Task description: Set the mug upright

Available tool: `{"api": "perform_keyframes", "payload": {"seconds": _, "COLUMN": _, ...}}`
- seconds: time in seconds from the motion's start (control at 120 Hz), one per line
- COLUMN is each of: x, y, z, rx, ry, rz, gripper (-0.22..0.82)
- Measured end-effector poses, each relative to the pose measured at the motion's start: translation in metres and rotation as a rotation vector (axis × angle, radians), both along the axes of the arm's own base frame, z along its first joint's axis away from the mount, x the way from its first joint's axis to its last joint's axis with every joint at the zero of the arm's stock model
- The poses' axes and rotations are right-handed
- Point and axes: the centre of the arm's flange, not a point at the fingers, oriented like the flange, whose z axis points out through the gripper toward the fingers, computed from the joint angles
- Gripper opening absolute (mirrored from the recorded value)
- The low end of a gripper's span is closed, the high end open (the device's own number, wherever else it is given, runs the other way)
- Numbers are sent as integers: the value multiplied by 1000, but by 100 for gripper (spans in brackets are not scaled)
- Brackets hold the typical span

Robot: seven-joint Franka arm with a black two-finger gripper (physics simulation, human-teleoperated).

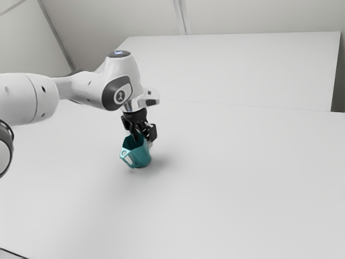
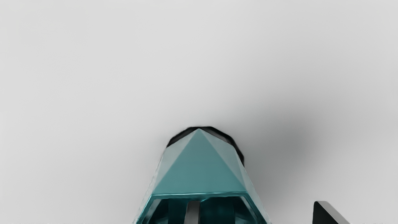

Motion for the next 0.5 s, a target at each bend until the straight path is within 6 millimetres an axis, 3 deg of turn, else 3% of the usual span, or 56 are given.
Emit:
{"api": "perform_keyframes", "payload": {"seconds": 0.1, "x": -3, "y": -4, "z": 33, "rx": -12, "ry": -45, "rz": 3, "gripper": 45}}
{"api": "perform_keyframes", "payload": {"seconds": 0.258, "x": 13, "y": -2, "z": 99, "rx": -54, "ry": -97, "rz": 34, "gripper": 53}}
{"api": "perform_keyframes", "payload": {"seconds": 0.367, "x": 34, "y": -1, "z": 123, "rx": -76, "ry": -96, "rz": 46, "gripper": 56}}
{"api": "perform_keyframes", "payload": {"seconds": 0.5, "x": 40, "y": 2, "z": 145, "rx": -98, "ry": -82, "rz": 58, "gripper": 58}}
